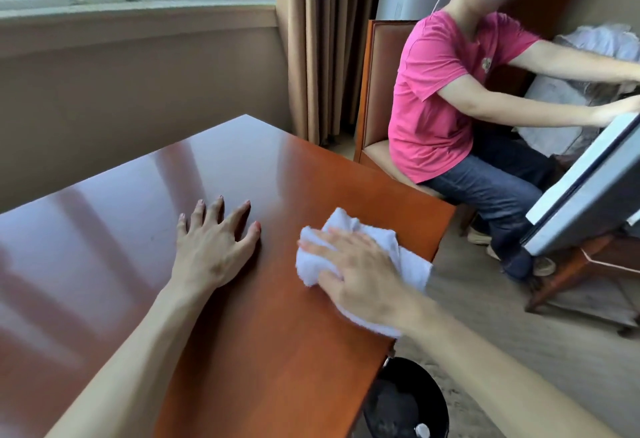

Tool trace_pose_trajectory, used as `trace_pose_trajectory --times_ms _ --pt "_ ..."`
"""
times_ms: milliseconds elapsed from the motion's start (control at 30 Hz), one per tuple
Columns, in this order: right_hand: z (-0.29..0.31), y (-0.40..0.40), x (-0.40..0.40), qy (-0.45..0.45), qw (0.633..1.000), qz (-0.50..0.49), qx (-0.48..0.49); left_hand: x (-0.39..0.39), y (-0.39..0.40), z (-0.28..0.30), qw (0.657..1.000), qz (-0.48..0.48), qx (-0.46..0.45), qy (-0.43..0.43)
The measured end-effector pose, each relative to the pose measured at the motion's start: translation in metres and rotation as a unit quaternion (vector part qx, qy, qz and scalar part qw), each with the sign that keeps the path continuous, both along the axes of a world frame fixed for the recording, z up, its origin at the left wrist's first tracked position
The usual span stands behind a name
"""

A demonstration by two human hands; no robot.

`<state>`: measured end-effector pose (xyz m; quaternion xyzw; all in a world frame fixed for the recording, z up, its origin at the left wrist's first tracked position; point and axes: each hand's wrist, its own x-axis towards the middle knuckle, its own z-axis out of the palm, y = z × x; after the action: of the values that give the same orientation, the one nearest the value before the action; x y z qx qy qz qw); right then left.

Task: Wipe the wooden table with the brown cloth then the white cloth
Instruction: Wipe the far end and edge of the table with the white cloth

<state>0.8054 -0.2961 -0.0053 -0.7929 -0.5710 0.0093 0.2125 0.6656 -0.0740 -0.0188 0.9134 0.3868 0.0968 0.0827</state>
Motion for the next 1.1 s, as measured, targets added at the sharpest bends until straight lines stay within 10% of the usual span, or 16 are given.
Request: trace_pose_trajectory --times_ms 167,367,533,800,1100 --pt "0.016 0.096 0.073 -0.016 0.986 -0.145 -0.078 -0.001 -0.003 0.004 1.0 -0.005 -0.015 0.02" --pt "0.007 0.154 0.053 -0.043 0.997 0.016 -0.062 -0.002 -0.006 0.006 1.0 -0.002 -0.018 0.014" --pt "0.008 0.22 0.132 -0.014 0.987 -0.145 -0.07 -0.002 0.025 0.024 1.0 -0.015 0.018 0.011" --pt "0.005 0.341 0.158 -0.039 0.987 -0.141 -0.071 0.005 0.081 -0.002 0.999 0.038 0.006 0.024" --pt "0.014 0.459 0.08 -0.053 0.985 0.121 -0.115 0.004 0.079 0.001 0.998 0.058 0.011 -0.008"
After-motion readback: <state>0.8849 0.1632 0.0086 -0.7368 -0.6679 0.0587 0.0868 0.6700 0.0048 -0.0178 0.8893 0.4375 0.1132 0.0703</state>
